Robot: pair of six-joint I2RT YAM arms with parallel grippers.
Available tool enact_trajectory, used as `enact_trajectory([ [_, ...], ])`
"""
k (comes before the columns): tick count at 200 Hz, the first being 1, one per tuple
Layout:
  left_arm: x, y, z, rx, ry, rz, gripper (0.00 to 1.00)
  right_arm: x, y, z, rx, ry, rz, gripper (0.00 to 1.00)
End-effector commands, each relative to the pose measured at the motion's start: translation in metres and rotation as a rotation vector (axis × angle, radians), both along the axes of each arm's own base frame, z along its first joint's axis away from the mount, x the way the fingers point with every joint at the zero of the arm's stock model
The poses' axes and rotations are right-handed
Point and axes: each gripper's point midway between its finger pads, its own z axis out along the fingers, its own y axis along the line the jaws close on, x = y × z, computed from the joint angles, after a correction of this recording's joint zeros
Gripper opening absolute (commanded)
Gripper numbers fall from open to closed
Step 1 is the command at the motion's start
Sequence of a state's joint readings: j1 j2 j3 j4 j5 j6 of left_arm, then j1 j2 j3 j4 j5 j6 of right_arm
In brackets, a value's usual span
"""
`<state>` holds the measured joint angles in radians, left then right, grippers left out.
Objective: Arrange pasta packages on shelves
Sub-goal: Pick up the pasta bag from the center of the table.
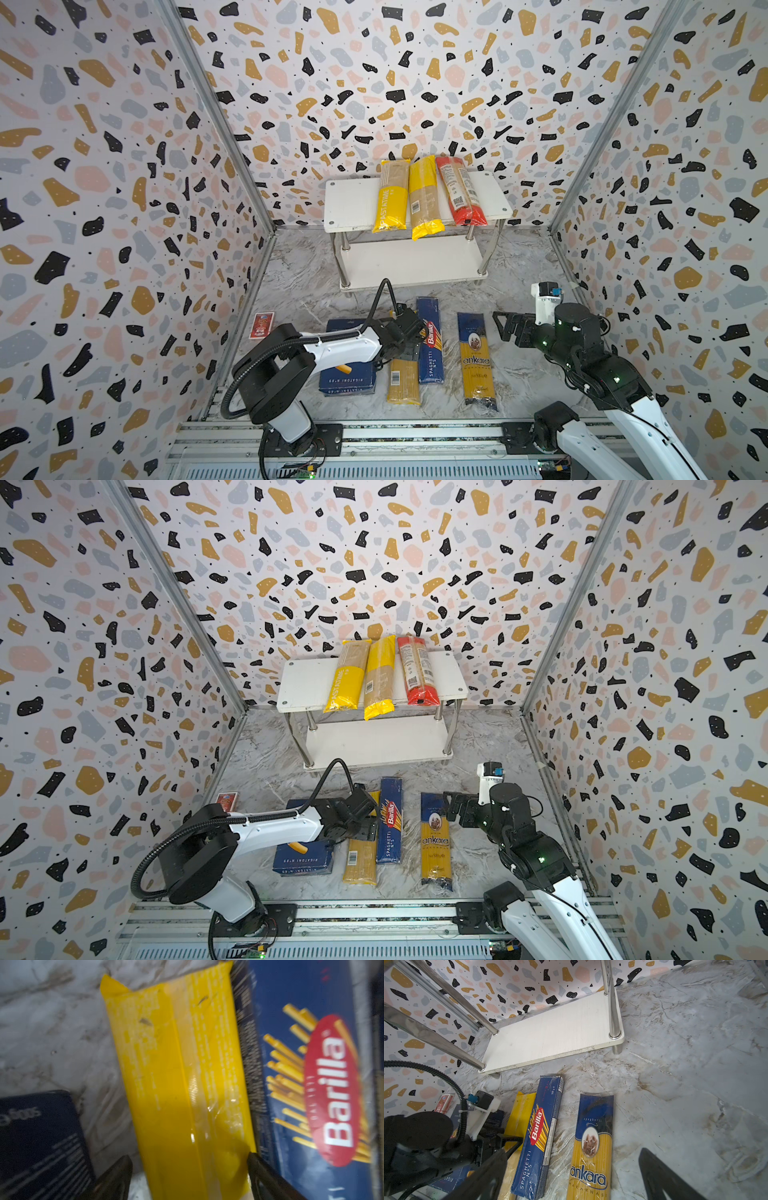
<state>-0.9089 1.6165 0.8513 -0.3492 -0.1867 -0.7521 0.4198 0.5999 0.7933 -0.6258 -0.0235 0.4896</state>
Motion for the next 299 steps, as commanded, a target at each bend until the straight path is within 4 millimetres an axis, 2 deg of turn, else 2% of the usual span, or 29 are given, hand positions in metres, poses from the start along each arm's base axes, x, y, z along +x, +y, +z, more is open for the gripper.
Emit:
enact_trajectory([
  [1, -0.034, 0.05, -0.032, 0.188, 0.144, 0.037, 0.89, 0.001, 0.003, 0.007, 0.013, -0.034, 0.021, 0.99],
  [31, -0.035, 0.041, -0.033, 0.173, 0.163, 0.037, 0.89, 0.002, 0.002, 0.01, 0.007, -0.051, 0.026, 0.99],
  [71, -0.029, 0.021, -0.015, 0.119, 0.149, 0.031, 0.9, 0.001, 0.003, 0.01, 0.015, -0.051, 0.035, 0.99],
  [124, -0.046, 0.003, -0.024, 0.084, 0.197, -0.013, 0.91, 0.002, 0.003, 0.01, 0.015, -0.051, 0.04, 0.99],
  [165, -0.045, -0.012, -0.011, 0.019, 0.175, -0.022, 0.92, 0.003, 0.005, 0.008, 0.02, -0.044, 0.048, 0.99],
  [194, -0.051, -0.006, -0.028, 0.062, 0.205, -0.032, 0.91, 0.003, 0.005, 0.008, 0.023, -0.043, 0.051, 0.99],
  [204, -0.055, -0.005, -0.035, 0.066, 0.222, -0.039, 0.86, 0.003, 0.005, 0.009, 0.025, -0.043, 0.05, 0.99],
  [230, -0.063, -0.003, -0.042, 0.07, 0.243, -0.054, 0.51, 0.002, 0.005, 0.007, 0.027, -0.041, 0.049, 0.99],
  [242, -0.063, -0.003, -0.039, 0.075, 0.236, -0.062, 0.4, 0.003, 0.005, 0.007, 0.029, -0.039, 0.052, 0.99],
  [251, -0.062, -0.003, -0.034, 0.078, 0.224, -0.064, 0.32, 0.003, 0.006, 0.007, 0.03, -0.039, 0.053, 0.99],
  [267, -0.06, -0.003, -0.021, 0.069, 0.202, -0.064, 0.24, 0.003, 0.007, 0.006, 0.035, -0.037, 0.056, 0.99],
  [284, -0.056, -0.004, -0.001, 0.048, 0.163, -0.061, 0.21, 0.004, 0.01, 0.006, 0.048, -0.038, 0.067, 0.99],
  [293, -0.053, -0.005, 0.012, 0.033, 0.138, -0.06, 0.13, 0.005, 0.012, 0.006, 0.053, -0.035, 0.073, 0.99],
  [299, -0.05, -0.005, 0.021, 0.024, 0.118, -0.056, 0.12, 0.006, 0.013, 0.006, 0.058, -0.033, 0.077, 0.99],
])
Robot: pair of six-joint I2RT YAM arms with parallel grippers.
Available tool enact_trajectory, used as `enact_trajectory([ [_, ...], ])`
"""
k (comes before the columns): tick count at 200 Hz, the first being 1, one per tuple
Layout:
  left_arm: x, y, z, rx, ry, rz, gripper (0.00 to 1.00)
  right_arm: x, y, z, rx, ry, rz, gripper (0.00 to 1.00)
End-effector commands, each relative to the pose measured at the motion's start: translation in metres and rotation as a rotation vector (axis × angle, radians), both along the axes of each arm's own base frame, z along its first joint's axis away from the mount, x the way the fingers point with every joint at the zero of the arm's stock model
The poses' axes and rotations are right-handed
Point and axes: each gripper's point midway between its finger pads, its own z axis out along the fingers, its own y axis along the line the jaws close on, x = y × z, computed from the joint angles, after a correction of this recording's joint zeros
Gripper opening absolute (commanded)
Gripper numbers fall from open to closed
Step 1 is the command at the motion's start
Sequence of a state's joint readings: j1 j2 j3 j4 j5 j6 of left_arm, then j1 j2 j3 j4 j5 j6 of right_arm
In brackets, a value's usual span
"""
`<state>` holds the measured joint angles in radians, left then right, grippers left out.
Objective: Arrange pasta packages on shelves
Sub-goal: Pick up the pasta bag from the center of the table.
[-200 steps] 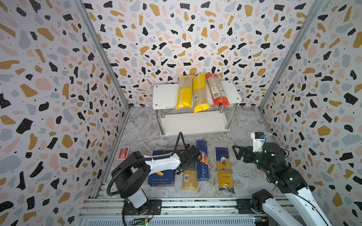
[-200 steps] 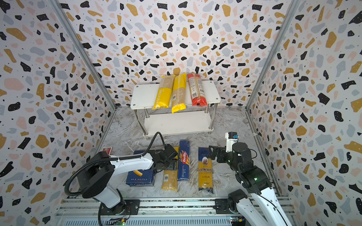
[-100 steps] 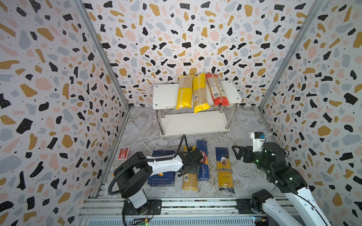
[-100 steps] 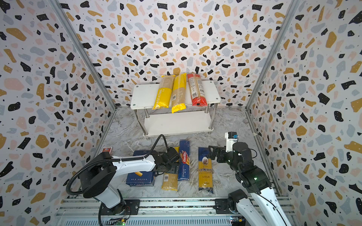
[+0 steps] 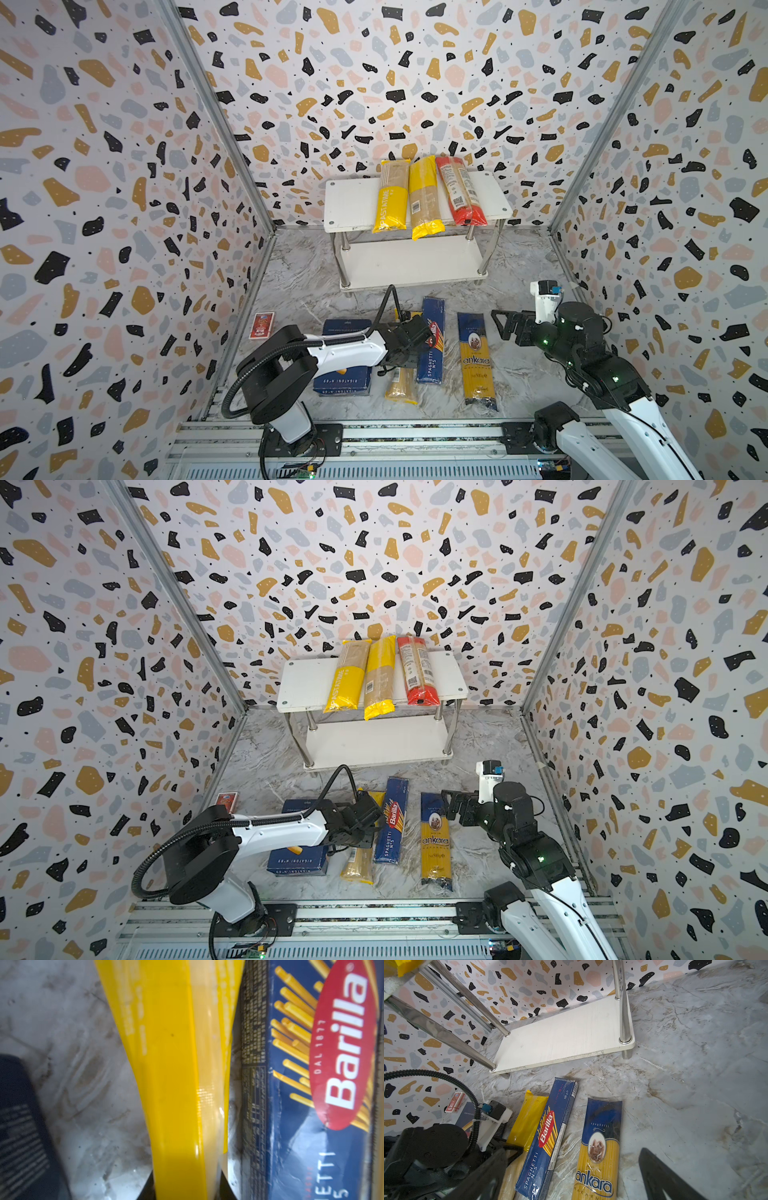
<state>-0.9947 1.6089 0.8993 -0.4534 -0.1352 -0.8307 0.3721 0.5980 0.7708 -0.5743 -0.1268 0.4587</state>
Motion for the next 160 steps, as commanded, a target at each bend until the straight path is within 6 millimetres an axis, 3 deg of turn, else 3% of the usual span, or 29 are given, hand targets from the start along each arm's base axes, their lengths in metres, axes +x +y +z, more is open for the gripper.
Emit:
enact_trajectory([
  [1, -0.017, 0.013, 0.016, 0.036, 0.034, -0.028, 0.12, 0.003, 0.006, 0.004, 0.023, -0.013, 0.022, 0.99],
  [82, 0.0, 0.014, 0.136, -0.136, -0.175, 0.002, 0.11, 0.009, 0.019, 0.014, 0.033, -0.014, 0.09, 0.99],
  [108, 0.008, 0.027, 0.177, -0.142, -0.27, 0.043, 0.12, 0.007, 0.034, 0.023, 0.08, -0.024, 0.164, 0.99],
  [160, 0.01, 0.047, 0.249, -0.225, -0.392, 0.091, 0.11, 0.013, 0.039, 0.033, 0.079, -0.03, 0.183, 0.99],
])
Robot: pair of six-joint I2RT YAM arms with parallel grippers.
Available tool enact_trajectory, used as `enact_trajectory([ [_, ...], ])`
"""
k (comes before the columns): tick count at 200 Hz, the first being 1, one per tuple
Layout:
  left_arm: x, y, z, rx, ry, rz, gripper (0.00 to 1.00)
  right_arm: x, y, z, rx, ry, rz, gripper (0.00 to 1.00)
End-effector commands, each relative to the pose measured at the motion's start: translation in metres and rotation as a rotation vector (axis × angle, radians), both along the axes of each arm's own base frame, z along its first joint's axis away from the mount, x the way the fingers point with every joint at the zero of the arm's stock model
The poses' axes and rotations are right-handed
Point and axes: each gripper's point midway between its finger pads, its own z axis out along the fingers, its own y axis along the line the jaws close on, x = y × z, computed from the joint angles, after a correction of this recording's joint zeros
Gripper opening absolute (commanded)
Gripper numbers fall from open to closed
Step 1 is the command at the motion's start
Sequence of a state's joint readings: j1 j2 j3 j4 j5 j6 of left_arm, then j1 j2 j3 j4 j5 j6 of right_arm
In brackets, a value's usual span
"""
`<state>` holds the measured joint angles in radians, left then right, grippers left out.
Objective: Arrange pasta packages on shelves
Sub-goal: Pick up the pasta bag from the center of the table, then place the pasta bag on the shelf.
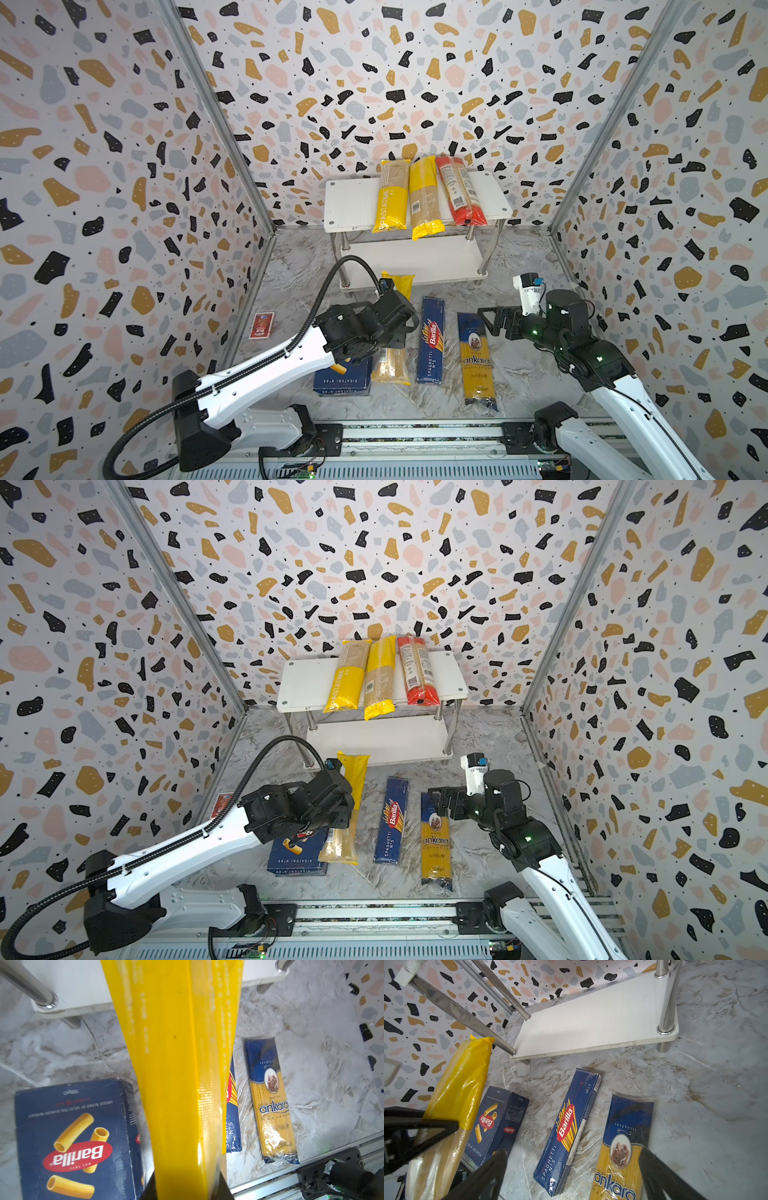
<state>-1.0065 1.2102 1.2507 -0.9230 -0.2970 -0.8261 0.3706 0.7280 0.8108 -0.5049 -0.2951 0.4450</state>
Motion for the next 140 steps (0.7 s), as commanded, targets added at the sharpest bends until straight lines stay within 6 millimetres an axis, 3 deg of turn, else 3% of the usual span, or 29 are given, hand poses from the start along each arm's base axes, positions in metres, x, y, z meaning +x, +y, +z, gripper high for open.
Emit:
enact_trajectory([
  [1, 0.005, 0.011, 0.048, -0.074, -0.117, 0.032, 0.11, 0.003, 0.005, 0.029, 0.023, -0.072, 0.03, 0.99],
  [56, -0.006, 0.013, 0.089, -0.229, -0.16, 0.015, 0.11, 0.008, 0.005, 0.039, 0.004, -0.093, 0.028, 0.99],
  [102, -0.013, 0.025, 0.111, -0.294, -0.192, 0.02, 0.11, 0.007, 0.004, 0.037, 0.006, -0.09, 0.025, 0.99],
  [140, -0.012, 0.037, 0.148, -0.318, -0.265, 0.036, 0.11, 0.006, 0.004, 0.04, 0.012, -0.097, 0.027, 0.99],
])
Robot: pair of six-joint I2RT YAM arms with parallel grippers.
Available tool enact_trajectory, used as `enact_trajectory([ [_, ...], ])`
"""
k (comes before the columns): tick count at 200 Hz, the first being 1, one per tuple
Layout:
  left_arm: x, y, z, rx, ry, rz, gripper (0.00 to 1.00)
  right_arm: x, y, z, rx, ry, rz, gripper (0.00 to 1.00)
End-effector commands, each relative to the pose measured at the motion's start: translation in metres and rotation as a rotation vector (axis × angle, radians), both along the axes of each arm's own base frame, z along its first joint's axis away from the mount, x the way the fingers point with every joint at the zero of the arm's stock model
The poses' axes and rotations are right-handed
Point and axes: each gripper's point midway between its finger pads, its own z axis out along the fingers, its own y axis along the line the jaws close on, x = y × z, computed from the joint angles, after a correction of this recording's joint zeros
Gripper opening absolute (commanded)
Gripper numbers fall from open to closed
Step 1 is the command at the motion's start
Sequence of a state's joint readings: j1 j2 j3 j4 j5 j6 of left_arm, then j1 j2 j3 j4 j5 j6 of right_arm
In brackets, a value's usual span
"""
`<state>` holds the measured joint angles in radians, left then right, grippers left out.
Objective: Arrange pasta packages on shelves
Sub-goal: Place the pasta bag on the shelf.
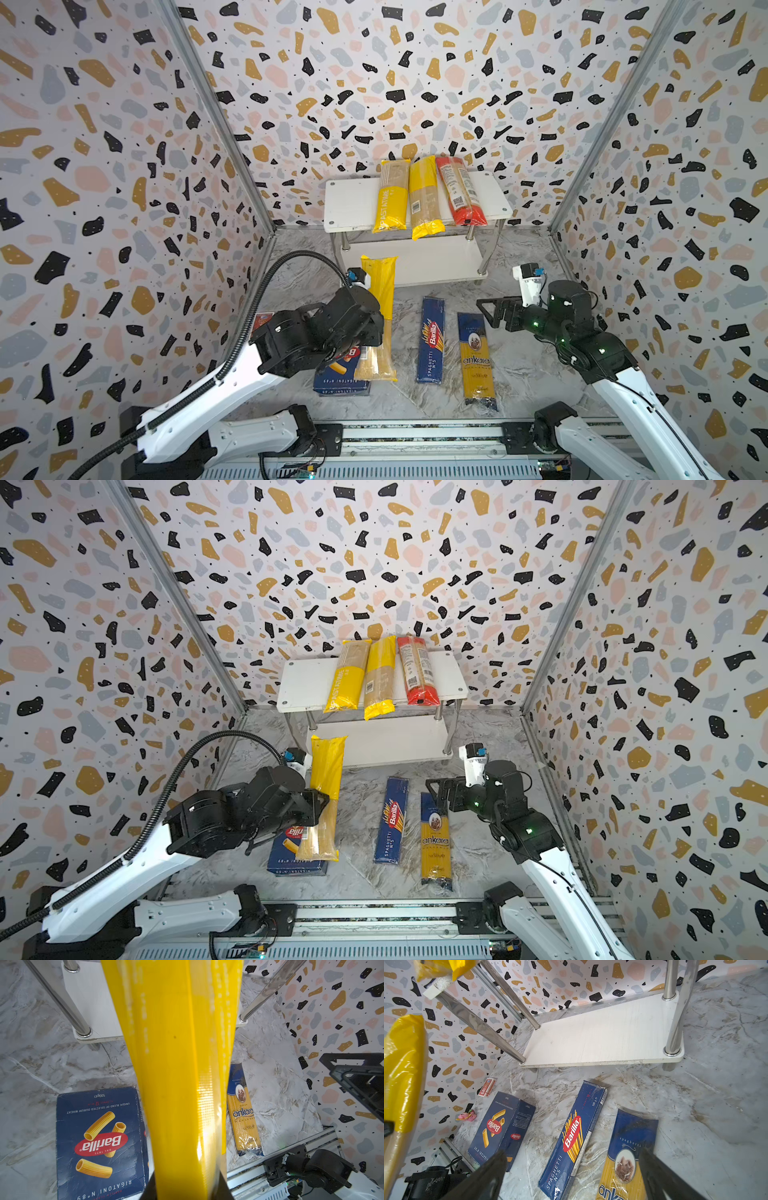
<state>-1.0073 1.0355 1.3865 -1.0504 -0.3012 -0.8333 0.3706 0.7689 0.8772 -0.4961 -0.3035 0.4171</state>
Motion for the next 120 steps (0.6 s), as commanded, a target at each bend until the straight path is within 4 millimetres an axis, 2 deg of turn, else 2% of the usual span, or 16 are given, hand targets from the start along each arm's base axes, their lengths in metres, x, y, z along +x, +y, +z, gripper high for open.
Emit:
enact_trajectory([
  [1, 0.01, 0.003, 0.071, -0.162, -0.168, 0.035, 0.11, -0.002, 0.0, 0.019, 0.015, -0.05, 0.006, 0.99],
  [60, 0.02, 0.02, 0.118, -0.137, -0.283, 0.097, 0.11, -0.005, -0.004, 0.037, 0.017, -0.095, -0.001, 0.99],
  [94, 0.036, 0.028, 0.162, -0.094, -0.378, 0.174, 0.13, -0.005, 0.0, 0.058, 0.037, -0.129, 0.022, 0.99],
  [120, 0.05, 0.019, 0.19, -0.055, -0.429, 0.193, 0.14, -0.004, 0.005, 0.069, 0.052, -0.144, 0.048, 0.99],
])
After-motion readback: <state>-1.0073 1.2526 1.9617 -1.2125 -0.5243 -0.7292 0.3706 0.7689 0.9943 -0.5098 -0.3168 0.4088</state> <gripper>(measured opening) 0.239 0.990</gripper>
